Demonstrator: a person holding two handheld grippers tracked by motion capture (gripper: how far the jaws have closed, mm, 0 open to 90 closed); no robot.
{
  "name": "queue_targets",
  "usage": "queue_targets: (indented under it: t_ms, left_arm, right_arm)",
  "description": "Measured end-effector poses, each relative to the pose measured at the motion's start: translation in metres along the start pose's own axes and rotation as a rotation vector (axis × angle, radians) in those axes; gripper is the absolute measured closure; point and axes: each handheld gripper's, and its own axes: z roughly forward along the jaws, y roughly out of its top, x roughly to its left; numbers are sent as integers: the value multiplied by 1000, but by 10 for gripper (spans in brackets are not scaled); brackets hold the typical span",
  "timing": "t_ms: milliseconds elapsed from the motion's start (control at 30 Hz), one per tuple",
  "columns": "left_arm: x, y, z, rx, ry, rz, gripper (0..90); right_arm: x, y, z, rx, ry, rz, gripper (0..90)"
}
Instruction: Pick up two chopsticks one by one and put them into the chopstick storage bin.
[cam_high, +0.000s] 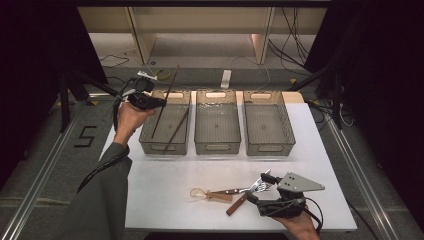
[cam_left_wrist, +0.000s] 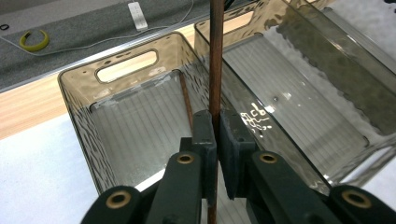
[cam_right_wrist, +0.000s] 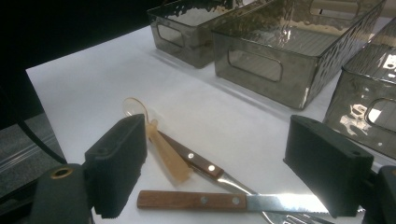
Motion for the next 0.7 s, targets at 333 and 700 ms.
queue_targets:
  t_ms: [333,700]
  left_arm:
    - [2,-9,14,-2,-4,-15,847]
    - [7,-21,20,14,7,-32,846]
  right_arm:
    - [1,0,-1,-3,2,0,214]
    - [0,0,-1,-4,-2,2,214]
